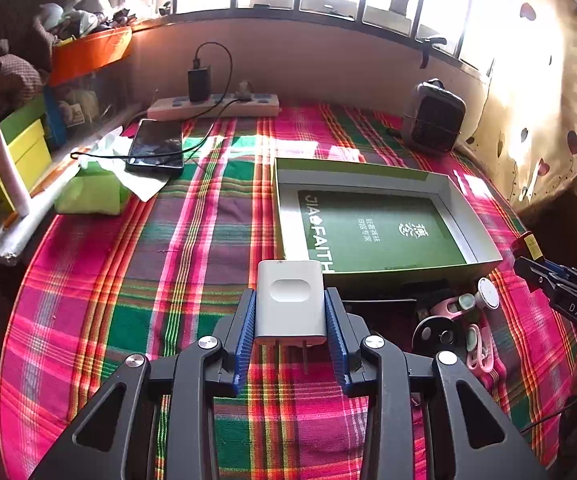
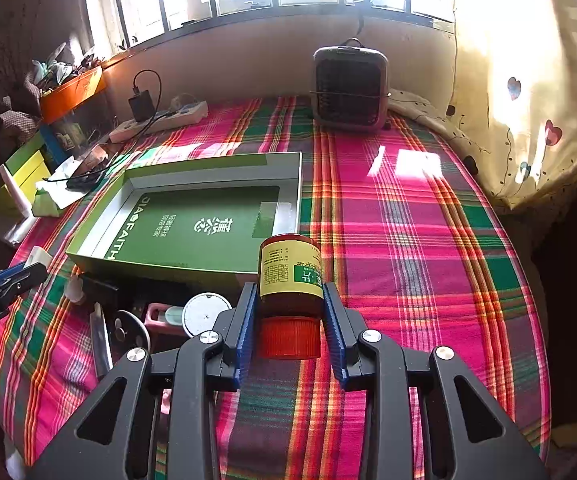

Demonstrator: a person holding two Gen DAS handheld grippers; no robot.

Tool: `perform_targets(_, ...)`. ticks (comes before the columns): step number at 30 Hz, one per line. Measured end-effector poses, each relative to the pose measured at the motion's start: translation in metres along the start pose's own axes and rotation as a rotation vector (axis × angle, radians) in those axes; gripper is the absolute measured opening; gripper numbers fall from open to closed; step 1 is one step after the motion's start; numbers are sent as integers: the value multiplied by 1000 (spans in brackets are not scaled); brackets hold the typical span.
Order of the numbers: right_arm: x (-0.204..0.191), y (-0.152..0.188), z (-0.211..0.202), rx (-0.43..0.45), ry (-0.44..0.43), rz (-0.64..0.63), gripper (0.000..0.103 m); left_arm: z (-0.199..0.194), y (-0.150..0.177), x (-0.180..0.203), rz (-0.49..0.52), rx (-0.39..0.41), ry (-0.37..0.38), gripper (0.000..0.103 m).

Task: Organize rigid objects
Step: 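Grasp the jar with the right gripper while the left gripper grasps the white charger, carry both into the tray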

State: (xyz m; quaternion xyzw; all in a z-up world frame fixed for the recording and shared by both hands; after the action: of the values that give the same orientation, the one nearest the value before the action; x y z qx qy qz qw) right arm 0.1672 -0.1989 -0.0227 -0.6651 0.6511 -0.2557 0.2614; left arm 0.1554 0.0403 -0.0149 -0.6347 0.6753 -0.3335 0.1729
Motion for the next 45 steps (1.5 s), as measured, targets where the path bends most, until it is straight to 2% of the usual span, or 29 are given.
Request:
perform_targets(4,-5,-14,6,-2,-10,-2,33,10,-14,5,-15,-5,50,32)
perform_targets(8,-7,-26,16,-10,-11,-5,33,18,-30,8,-4,13,53,32)
perform_targets(17,-18,-44,45,-37,-15,-29,33,51,-49,9,-24,-23,95,32)
perform_targets(20,-24,-49,56,-48,-23,-39,33,60,-53,14,10,-25,89,32)
perform_targets(30,-38,-55,85,-82,-32,-73,33,95,-58,19,6,-73,93,32)
perform_targets(45,-50,-53,106,-113,-45,-100,33,114,-56,20,30,-92,74,32)
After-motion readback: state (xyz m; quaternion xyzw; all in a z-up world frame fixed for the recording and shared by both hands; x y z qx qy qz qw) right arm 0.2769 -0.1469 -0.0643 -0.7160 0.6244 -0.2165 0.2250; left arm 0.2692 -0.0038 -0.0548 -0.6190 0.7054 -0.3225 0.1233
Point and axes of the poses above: each gripper's, at about its wrist camera, not at the fingertips, and z roughly the way its jaws point, x to its right, y to its underside, the point moved 10 cm from there along z, roughly the way its jaws point, and after that the axes turned 7 degrees about y, right-handed, at the moved point
